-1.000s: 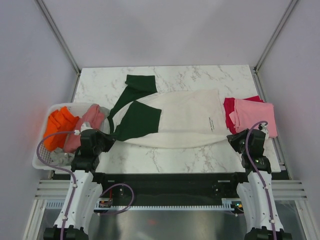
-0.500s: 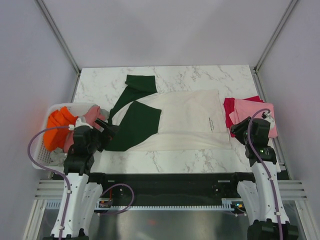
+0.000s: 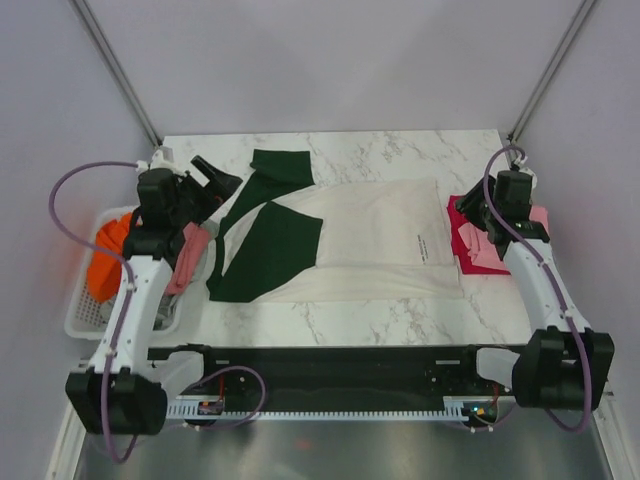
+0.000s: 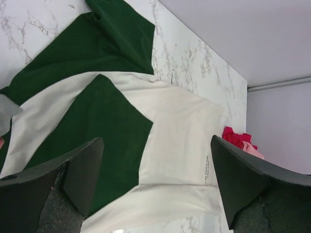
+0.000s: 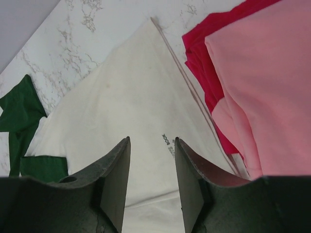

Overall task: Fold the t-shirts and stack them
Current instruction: Fold the tshirt

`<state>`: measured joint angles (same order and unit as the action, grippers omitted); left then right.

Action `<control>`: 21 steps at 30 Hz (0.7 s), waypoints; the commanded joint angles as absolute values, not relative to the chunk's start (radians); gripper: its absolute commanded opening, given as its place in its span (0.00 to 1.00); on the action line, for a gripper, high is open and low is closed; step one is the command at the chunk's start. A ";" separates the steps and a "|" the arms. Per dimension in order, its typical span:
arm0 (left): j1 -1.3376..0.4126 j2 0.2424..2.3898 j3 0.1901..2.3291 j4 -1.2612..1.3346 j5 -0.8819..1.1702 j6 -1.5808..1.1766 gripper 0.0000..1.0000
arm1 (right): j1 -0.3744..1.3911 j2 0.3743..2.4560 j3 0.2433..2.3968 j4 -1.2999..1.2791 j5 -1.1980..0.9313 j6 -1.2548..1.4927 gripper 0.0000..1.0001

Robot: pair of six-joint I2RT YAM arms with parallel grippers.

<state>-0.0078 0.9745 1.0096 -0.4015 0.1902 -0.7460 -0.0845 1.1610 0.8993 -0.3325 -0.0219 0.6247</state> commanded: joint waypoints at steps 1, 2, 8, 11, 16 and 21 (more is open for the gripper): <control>-0.006 1.158 1.057 -0.200 0.252 -0.692 0.98 | -0.080 1.260 1.015 -0.264 -0.008 0.583 0.49; -0.006 1.210 1.089 -0.177 0.250 -0.692 0.97 | -0.080 1.285 1.034 -0.258 -0.006 0.578 0.49; -0.020 1.586 1.293 -0.091 0.216 -0.716 0.93 | -0.077 1.434 1.130 -0.207 0.012 0.571 0.48; -0.037 1.779 1.440 -0.092 0.169 -0.719 0.92 | -0.074 1.508 1.172 -0.183 0.020 0.575 0.49; -0.048 2.043 1.705 -0.086 0.114 -0.739 0.87 | -0.066 1.624 1.233 -0.138 0.017 0.577 0.49; -0.054 2.300 1.943 -0.130 0.039 -0.802 0.88 | -0.055 1.672 1.269 -0.124 0.020 0.586 0.49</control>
<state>-0.0483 2.2097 1.8214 -0.1257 0.1204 -0.7559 -0.0639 1.6665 1.2156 -0.1761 0.0036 0.5934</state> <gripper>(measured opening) 0.874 0.488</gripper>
